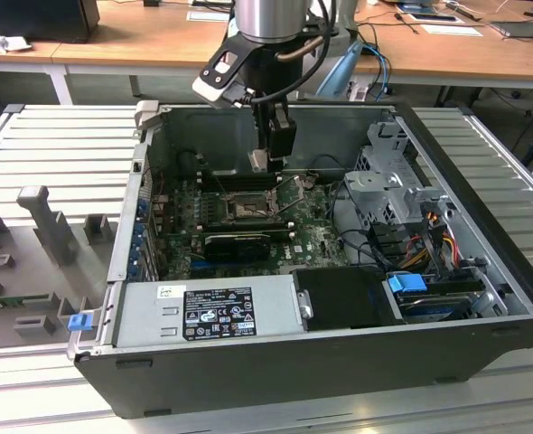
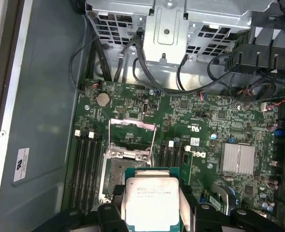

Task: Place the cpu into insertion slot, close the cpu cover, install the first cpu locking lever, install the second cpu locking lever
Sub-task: 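Place the cpu into insertion slot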

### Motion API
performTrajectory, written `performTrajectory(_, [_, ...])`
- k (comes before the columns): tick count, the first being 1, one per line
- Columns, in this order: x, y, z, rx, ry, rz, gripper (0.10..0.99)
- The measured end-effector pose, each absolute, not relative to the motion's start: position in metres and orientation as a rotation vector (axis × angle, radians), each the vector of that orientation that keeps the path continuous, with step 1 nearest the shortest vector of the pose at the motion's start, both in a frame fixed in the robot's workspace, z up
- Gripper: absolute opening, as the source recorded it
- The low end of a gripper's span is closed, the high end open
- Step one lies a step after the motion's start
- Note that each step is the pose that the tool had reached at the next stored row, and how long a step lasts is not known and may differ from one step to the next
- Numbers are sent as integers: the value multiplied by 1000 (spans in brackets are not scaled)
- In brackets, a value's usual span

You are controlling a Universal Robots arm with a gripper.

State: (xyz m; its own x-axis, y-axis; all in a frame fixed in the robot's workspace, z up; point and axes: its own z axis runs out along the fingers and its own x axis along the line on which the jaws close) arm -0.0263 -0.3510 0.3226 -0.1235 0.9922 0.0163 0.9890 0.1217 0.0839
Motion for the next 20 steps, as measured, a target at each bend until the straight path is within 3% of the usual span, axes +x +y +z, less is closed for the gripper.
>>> performTrajectory(20, [-26,-351,301,2136,2246,101,529])
